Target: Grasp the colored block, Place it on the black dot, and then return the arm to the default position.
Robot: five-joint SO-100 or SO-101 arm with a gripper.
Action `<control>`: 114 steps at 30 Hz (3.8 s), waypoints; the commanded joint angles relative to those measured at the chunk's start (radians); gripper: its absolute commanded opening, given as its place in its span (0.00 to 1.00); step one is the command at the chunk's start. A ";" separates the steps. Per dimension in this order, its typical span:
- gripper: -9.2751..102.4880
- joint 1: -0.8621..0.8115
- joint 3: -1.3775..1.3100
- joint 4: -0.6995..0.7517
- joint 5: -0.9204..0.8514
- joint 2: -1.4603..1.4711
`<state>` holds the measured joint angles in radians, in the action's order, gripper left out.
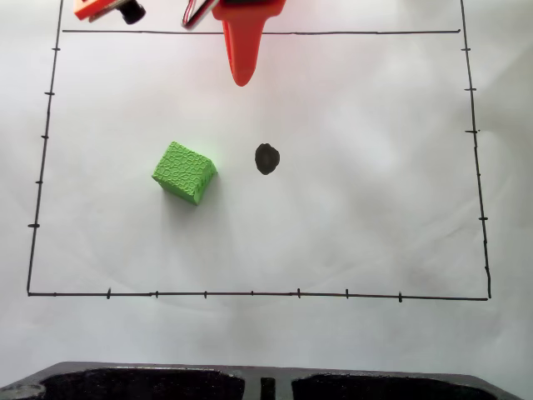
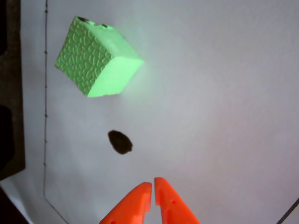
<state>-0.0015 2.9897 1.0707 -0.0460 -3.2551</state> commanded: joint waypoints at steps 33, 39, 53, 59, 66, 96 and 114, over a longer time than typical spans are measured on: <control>0.08 -0.101 -0.049 -0.048 0.067 0.133; 0.08 -0.156 -0.161 -0.051 0.138 0.322; 0.09 -0.216 -0.584 -0.061 0.354 0.851; 0.13 -0.221 -0.759 -0.034 0.456 1.043; 0.26 -0.235 -0.822 -0.037 0.509 1.163; 0.41 -0.163 -1.005 -0.084 0.578 1.609; 0.31 -0.195 -1.063 -0.086 0.543 1.680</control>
<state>-0.1825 1.9696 0.9879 0.5108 -1.5754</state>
